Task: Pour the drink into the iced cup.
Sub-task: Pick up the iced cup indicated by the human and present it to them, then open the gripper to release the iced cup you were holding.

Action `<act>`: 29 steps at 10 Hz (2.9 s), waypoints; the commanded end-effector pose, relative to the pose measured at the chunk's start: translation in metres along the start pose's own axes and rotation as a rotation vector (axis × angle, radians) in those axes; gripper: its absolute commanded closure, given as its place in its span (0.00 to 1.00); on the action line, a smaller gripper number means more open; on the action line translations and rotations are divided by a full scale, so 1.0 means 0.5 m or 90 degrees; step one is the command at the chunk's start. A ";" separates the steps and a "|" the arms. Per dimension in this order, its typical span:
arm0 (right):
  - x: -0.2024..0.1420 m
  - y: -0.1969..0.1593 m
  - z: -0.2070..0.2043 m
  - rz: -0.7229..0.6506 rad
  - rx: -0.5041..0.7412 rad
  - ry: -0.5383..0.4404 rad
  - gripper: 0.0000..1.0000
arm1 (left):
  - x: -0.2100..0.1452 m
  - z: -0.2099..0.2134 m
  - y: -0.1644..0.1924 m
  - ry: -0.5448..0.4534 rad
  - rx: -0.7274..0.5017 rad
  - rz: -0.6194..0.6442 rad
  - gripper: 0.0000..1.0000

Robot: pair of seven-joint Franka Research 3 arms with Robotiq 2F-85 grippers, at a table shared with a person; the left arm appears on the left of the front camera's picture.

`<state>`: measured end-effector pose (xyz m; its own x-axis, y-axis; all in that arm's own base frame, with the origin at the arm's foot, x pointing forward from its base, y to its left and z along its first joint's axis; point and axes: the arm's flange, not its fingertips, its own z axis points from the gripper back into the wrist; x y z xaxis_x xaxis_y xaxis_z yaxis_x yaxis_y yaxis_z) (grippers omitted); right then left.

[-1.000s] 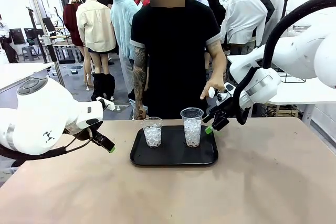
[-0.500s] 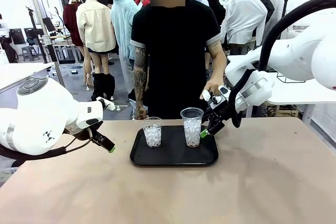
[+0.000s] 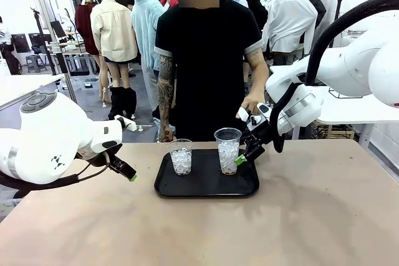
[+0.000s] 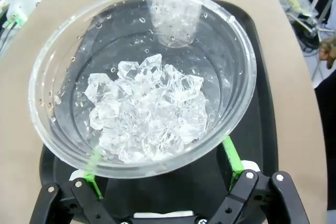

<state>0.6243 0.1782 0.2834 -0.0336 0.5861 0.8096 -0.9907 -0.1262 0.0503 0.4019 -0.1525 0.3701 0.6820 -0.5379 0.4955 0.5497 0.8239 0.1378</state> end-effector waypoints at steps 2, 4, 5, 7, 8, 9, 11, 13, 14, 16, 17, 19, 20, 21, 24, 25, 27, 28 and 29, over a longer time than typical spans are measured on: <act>-0.012 -0.010 -0.029 0.021 -0.007 -0.044 0.00 | 0.000 0.002 0.003 -0.001 0.000 0.002 0.00; -0.013 -0.010 -0.039 0.026 -0.013 -0.050 0.00 | 0.000 0.002 0.003 -0.001 0.000 0.002 0.00; -0.013 -0.009 -0.042 0.029 -0.011 -0.055 0.00 | 0.000 0.002 0.003 -0.001 0.000 0.002 0.00; -0.010 -0.007 -0.053 0.036 -0.004 -0.058 0.00 | 0.000 0.002 0.003 -0.001 0.000 0.002 0.00; -0.010 -0.009 -0.056 0.038 -0.004 -0.059 0.00 | 0.000 0.002 0.003 -0.001 0.000 0.002 0.00; -0.011 -0.011 -0.058 0.040 -0.002 -0.059 0.00 | 0.000 0.002 0.003 -0.001 0.000 0.002 0.00; -0.012 -0.012 -0.058 0.048 -0.004 -0.062 0.00 | 0.000 0.002 0.003 -0.001 0.000 0.002 0.00; -0.013 -0.013 -0.055 0.048 -0.009 -0.068 0.38 | 0.000 0.002 0.003 -0.001 0.000 0.002 0.00; -0.012 -0.012 -0.053 0.040 -0.008 -0.075 0.38 | 0.000 0.002 0.003 -0.001 0.000 0.002 0.00; -0.012 -0.012 -0.052 0.041 -0.002 -0.077 0.38 | 0.000 0.002 0.003 -0.001 0.000 0.002 0.00; -0.012 -0.011 -0.052 0.040 0.000 -0.074 0.38 | 0.000 0.002 0.003 -0.001 0.000 0.002 0.00; -0.012 -0.002 -0.051 0.027 0.000 -0.053 0.38 | 0.000 0.002 0.003 -0.001 0.000 0.002 0.00; -0.012 -0.002 -0.051 0.027 0.000 -0.053 0.38 | 0.000 0.002 0.003 -0.001 0.000 0.002 0.00; -0.012 -0.002 -0.051 0.027 0.000 -0.053 0.38 | 0.000 0.002 0.003 -0.001 0.000 0.002 0.00; -0.012 -0.002 -0.051 0.027 0.000 -0.053 0.38 | 0.000 0.002 0.003 -0.001 0.000 0.002 0.00; -0.012 -0.002 -0.051 0.027 0.000 -0.053 0.38 | 0.000 0.002 0.003 -0.001 0.000 0.002 0.00; -0.013 -0.002 -0.050 0.026 0.001 -0.053 0.38 | 0.000 0.002 0.003 -0.001 0.000 0.002 0.00; 0.009 0.010 -0.017 0.024 -0.020 -0.041 0.38 | 0.000 0.002 0.003 -0.001 0.000 0.002 0.00; 0.033 0.024 0.019 0.027 -0.045 -0.037 0.38 | 0.000 0.002 0.003 -0.001 0.000 0.002 0.00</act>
<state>0.6241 0.1861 0.2797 -0.0750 0.5219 0.8497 -0.9910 -0.1337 -0.0053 0.4019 -0.1525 0.3701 0.6820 -0.5379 0.4955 0.5497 0.8239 0.1379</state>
